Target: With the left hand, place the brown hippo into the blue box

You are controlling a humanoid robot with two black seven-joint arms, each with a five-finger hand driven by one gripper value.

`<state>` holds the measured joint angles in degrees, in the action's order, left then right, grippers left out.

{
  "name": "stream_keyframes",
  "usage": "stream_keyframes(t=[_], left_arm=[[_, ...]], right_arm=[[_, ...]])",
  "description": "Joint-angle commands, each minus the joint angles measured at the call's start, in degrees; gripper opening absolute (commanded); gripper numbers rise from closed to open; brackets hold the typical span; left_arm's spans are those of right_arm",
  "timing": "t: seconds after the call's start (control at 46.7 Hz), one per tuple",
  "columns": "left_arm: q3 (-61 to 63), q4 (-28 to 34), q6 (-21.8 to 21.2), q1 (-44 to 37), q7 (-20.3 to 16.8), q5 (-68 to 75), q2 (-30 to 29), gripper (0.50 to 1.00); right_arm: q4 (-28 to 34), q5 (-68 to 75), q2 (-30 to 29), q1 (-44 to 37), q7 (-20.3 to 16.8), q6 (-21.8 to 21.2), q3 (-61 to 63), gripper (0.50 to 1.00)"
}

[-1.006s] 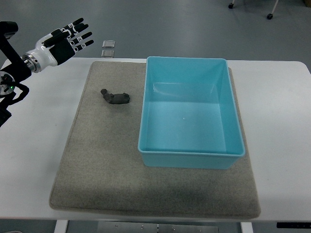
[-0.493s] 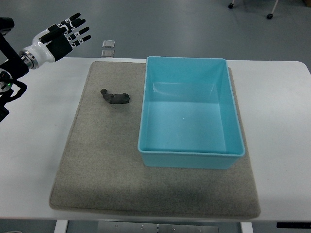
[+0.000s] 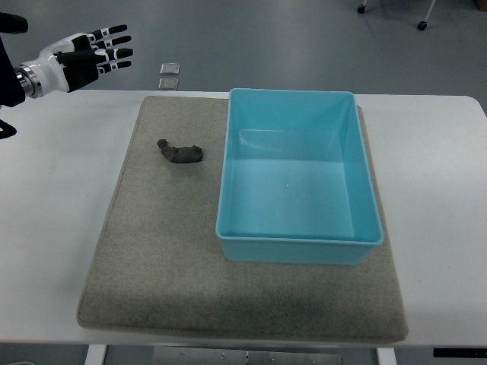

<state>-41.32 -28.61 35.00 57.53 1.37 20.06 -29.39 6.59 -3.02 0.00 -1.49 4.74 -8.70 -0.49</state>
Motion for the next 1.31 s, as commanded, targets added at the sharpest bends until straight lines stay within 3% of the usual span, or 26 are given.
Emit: stream_keyframes(t=[0.0, 0.236, 0.557, 0.749, 0.964, 1.113, 1.285], left_arm=[[-0.08, -2.23, 0.0, -0.31, -1.45, 5.14, -0.32, 1.0], [0.98, -8.38, 0.0, -1.1, -10.33, 19.39, -1.64, 1.0], [5.45, -13.48, 0.0, -1.37, -13.41, 32.14, -1.64, 0.999], [16.87, -18.05, -10.21, -0.49, -18.15, 33.9, -1.81, 0.999], [24.18, -18.85, -18.65, 1.36, -18.68, 38.81, -1.02, 0.994], [24.53, -18.85, -22.69, 0.92, -18.77, 44.0, -0.5, 0.994], [25.32, -19.02, -23.14, 1.01, -18.77, 46.9, -0.41, 0.992]], right_arm=[[0.0, -0.06, 0.0, 0.0, 0.0, 0.0, -0.04, 0.936], [0.0, -0.06, 0.0, 0.0, 0.0, 0.0, -0.04, 0.936], [0.0, -0.06, 0.0, 0.0, 0.0, 0.0, -0.04, 0.936], [0.0, 0.03, 0.0, 0.0, 0.0, 0.0, -0.04, 0.936], [0.0, -0.06, 0.0, 0.0, 0.0, 0.0, -0.04, 0.936], [0.0, -0.06, 0.0, 0.0, 0.0, 0.0, -0.04, 0.936], [0.0, -0.06, 0.0, 0.0, 0.0, 0.0, -0.04, 0.936]])
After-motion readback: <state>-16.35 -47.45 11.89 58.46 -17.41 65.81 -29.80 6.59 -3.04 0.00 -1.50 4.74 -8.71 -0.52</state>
